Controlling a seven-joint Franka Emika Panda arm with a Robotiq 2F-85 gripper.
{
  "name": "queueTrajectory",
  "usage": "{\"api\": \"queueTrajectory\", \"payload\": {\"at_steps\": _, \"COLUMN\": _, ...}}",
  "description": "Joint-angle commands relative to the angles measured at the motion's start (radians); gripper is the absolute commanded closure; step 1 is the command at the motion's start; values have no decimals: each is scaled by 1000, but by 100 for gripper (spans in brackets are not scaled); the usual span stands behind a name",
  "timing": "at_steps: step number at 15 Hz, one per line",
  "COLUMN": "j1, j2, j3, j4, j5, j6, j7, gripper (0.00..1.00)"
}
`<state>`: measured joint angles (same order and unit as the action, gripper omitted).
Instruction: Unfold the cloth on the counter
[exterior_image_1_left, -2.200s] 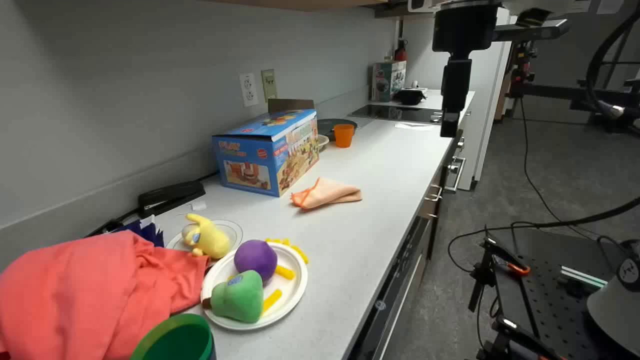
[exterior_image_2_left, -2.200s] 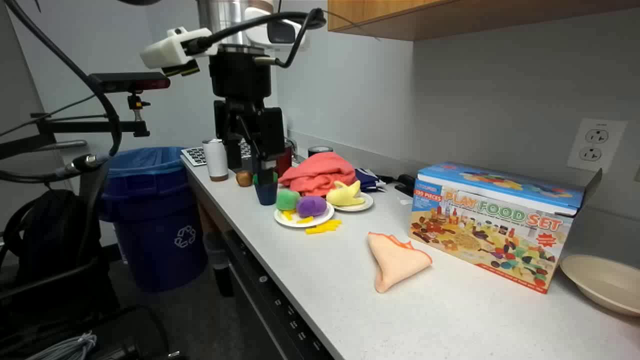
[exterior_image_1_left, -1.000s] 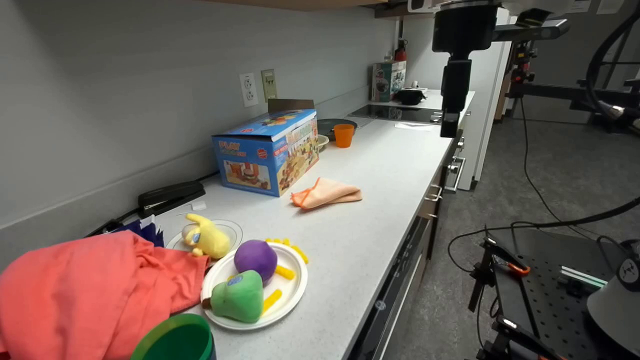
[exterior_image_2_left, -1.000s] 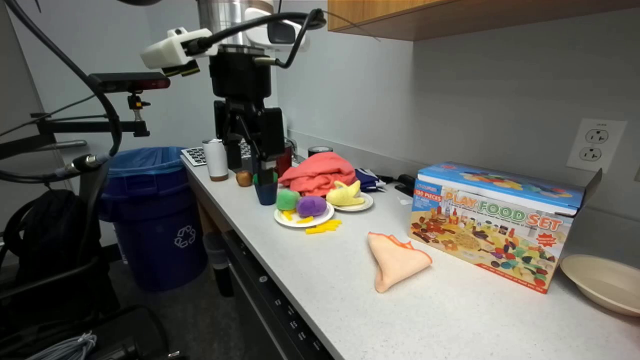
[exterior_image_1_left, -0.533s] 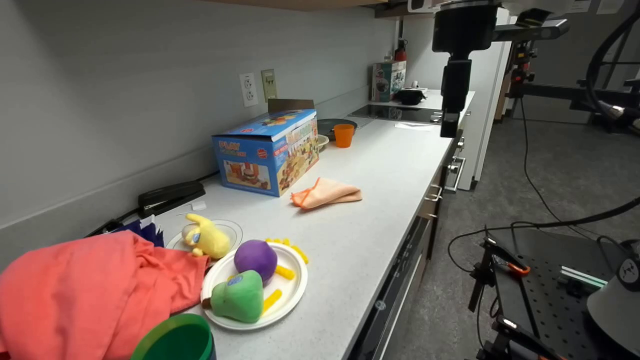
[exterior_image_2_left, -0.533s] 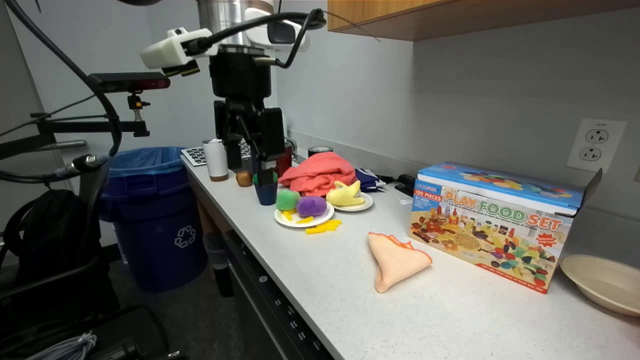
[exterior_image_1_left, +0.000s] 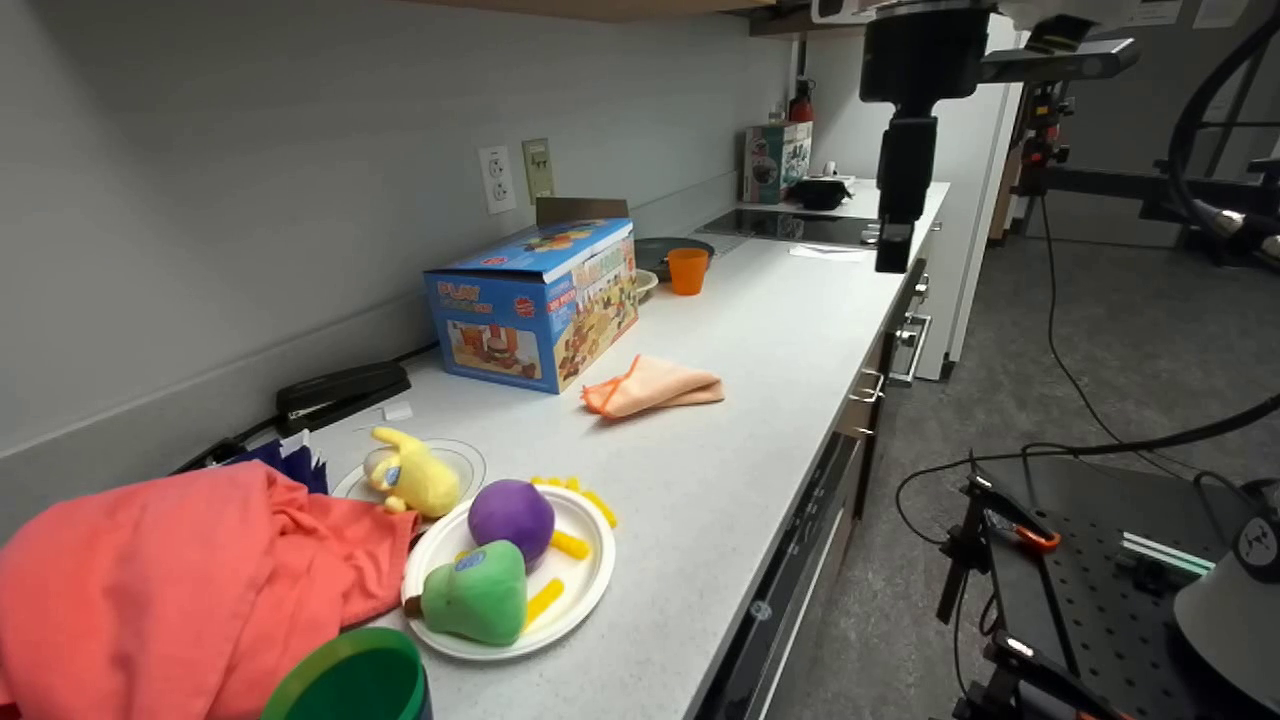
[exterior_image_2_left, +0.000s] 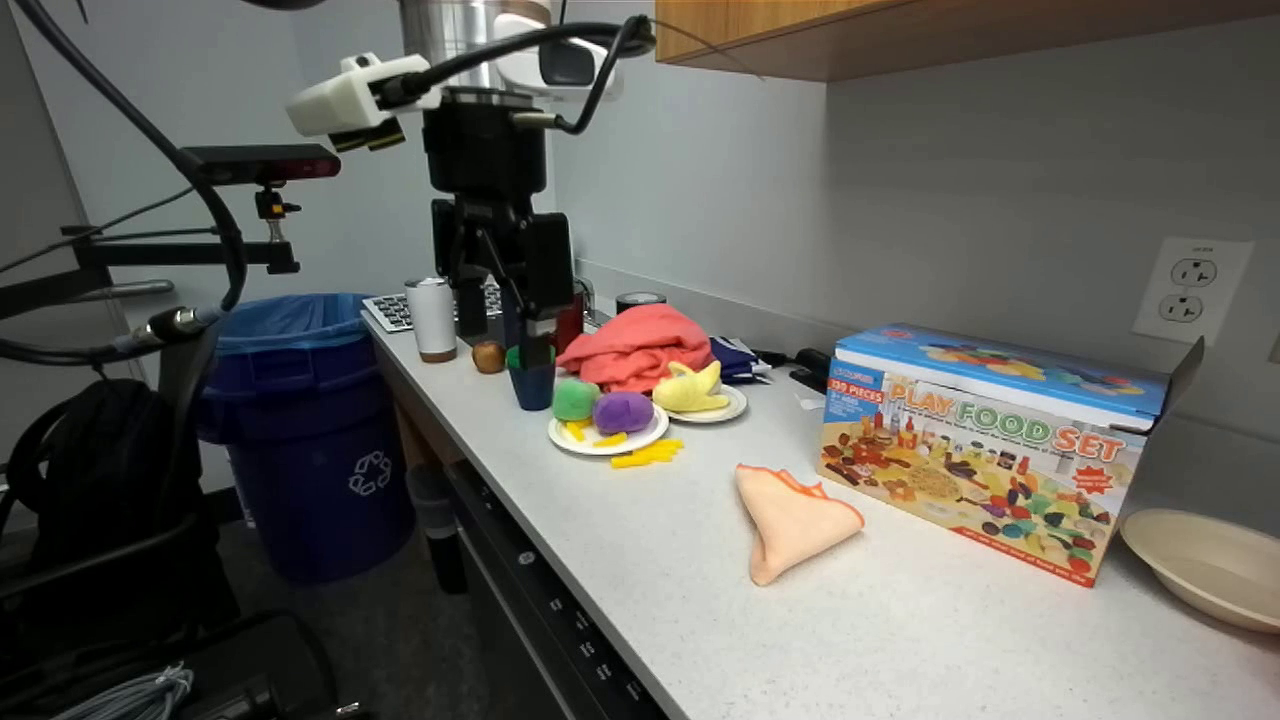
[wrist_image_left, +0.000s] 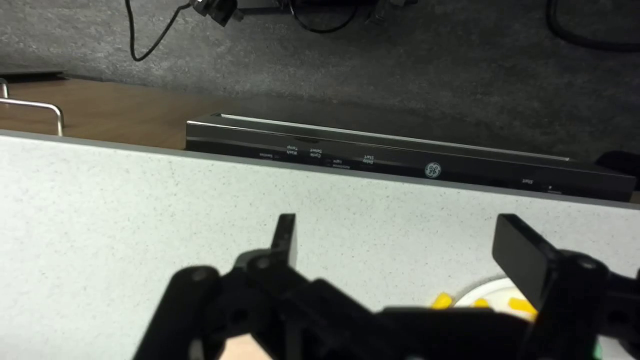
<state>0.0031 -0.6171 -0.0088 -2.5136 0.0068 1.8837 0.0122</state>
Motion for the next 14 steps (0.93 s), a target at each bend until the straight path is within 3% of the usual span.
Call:
{"api": "queueTrajectory", "payload": {"at_steps": 1, "j1": 0, "j2": 89, "j3": -3, "j4": 77, "j5": 3, "j6": 5, "j7": -17, "gripper": 0}}
{"api": "queueTrajectory", "payload": {"at_steps": 2, "j1": -2, "j2": 108, "j3": 2, "j4": 93, "j5": 1, "j6": 3, "j7": -4, "gripper": 0}}
{"api": "queueTrajectory", "payload": {"at_steps": 3, "j1": -3, "j2": 45, "j3": 3, "j4": 37, "j5": 1, "j6": 3, "j7": -2, "gripper": 0}}
{"api": "queueTrajectory", "payload": {"at_steps": 9, "j1": -5, "j2": 103, "j3": 5, "j4": 70, "j5": 1, "j6": -1, "j7": 7, "gripper": 0}}
{"api": "queueTrajectory", "payload": {"at_steps": 14, "j1": -41, "j2": 210, "j3": 9, "j4": 95, "j5": -110, "j6": 113, "j7": 33, "gripper": 0}}
